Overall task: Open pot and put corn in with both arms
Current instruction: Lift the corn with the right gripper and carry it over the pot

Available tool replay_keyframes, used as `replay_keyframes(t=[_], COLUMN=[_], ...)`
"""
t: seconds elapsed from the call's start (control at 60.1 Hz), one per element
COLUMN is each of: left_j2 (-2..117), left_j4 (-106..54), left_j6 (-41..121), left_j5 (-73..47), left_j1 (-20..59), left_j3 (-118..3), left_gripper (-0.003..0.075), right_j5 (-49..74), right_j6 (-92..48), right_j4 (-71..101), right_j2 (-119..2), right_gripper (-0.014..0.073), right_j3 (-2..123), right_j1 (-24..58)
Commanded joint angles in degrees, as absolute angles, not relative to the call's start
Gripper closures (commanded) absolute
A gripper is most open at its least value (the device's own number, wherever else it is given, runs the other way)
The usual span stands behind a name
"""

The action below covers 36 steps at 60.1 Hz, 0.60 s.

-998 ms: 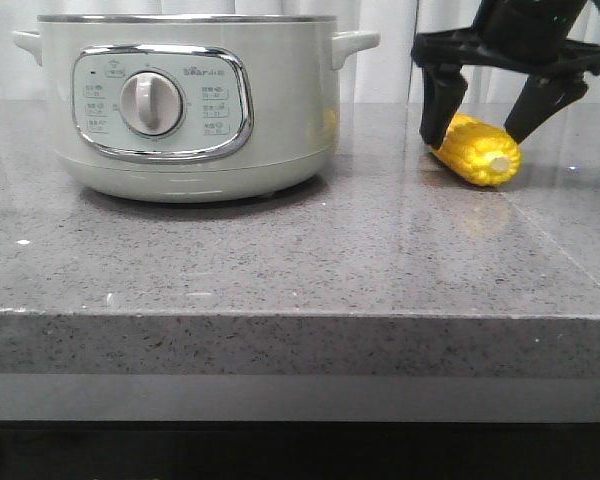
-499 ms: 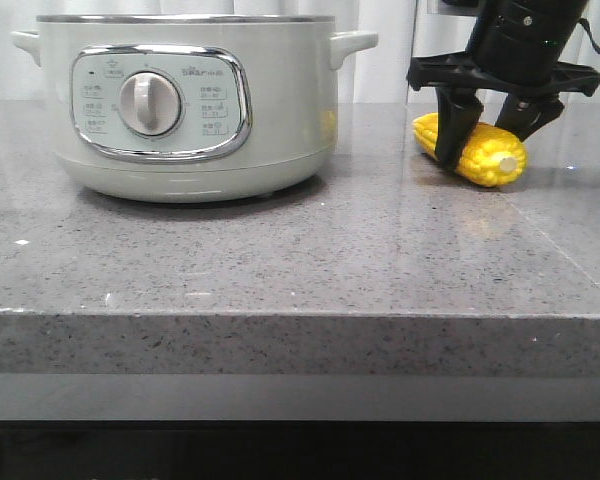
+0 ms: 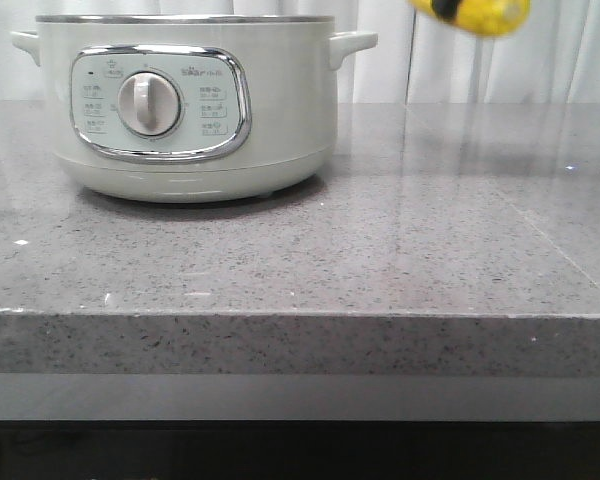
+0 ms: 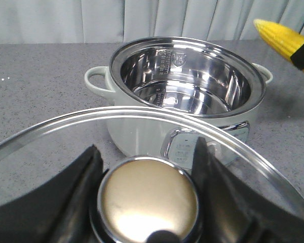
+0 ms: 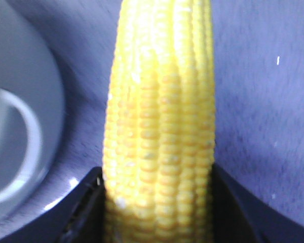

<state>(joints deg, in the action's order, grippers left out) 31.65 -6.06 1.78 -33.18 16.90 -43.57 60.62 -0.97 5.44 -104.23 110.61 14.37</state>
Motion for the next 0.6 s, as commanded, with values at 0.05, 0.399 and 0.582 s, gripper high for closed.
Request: replay_keyframes(t=[0.05, 0.399, 0.582], left_j2=[31.6, 31.6, 31.6], left_j4=[-7.0, -7.0, -7.0], left_j6=[1.4, 1.4, 1.4], left_j5=[-24.5, -24.5, -24.5], left_j1=[16.8, 16.8, 16.8], left_j3=[-45.8, -45.8, -45.8], left_gripper=[0.0500, 0.0500, 0.0500], right_j5=[59.0, 47.4, 43.9], right_j6=[-3.0, -4.1, -4.2], right_j4=[5.7, 8.9, 8.9], right_j2=[-100.7, -102.5, -105.9], right_gripper=[0.0275, 0.0275, 0.0275], right_j3=[118.1, 120.1, 120.1], right_j1=[17.6, 29.0, 32.8])
